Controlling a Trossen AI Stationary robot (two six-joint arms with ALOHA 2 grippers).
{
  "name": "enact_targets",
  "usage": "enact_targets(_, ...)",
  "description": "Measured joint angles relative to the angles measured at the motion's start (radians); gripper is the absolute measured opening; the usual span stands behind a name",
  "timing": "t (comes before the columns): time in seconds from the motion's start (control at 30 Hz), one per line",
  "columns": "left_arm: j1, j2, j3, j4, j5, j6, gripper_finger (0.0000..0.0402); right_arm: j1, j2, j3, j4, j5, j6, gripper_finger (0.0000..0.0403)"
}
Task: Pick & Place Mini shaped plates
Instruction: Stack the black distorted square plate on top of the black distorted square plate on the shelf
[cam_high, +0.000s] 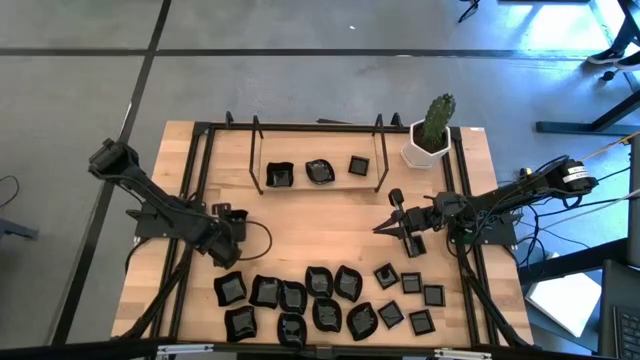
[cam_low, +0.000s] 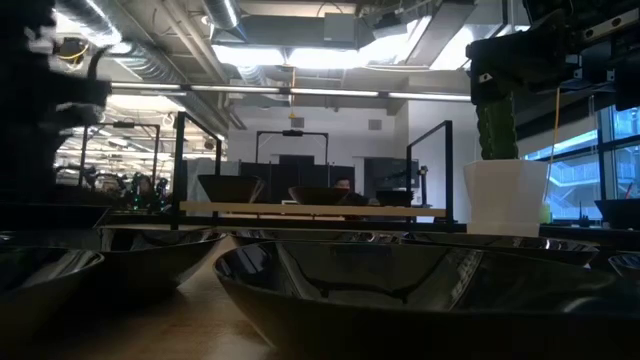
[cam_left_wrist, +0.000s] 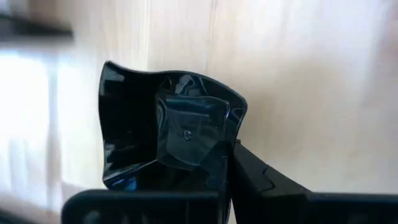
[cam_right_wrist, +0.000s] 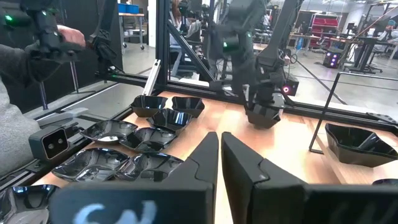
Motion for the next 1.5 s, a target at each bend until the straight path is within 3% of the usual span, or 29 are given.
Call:
enact_targets(0.23,-0.017,0.0,0.19,0.001,-0.152,0.143,0.0003,0.0,0.0,0.0,0.0,0.0,0.0,0.0023)
enact_targets(0.43,0.082,0.012,0.364,0.008,-0.292,0.216,0.0003,0.0,0.0,0.0,0.0,0.0,0.0,0.0023)
enact_targets(0.7,0.308,0.169,0.526,0.037,-0.281,0.503,0.0003,0.0,0.0,0.0,0.0,0.0,0.0,0.0023)
enact_targets(1.0,0.534,0.347,0.584,0.027,-0.238,0.508,0.0003,0.0,0.0,0.0,-0.002,0.0,0.0,0.0023)
enact_targets(1.23,0.614,0.416,0.584,0.005,-0.232,0.502,0.0003,0.0,0.0,0.0,-0.003,0.0,0.0,0.0023)
enact_targets(1.5,0.618,0.415,0.584,-0.005,-0.168,0.515,0.0003,0.0,0.0,0.0,-0.003,0.0,0.0,0.0023)
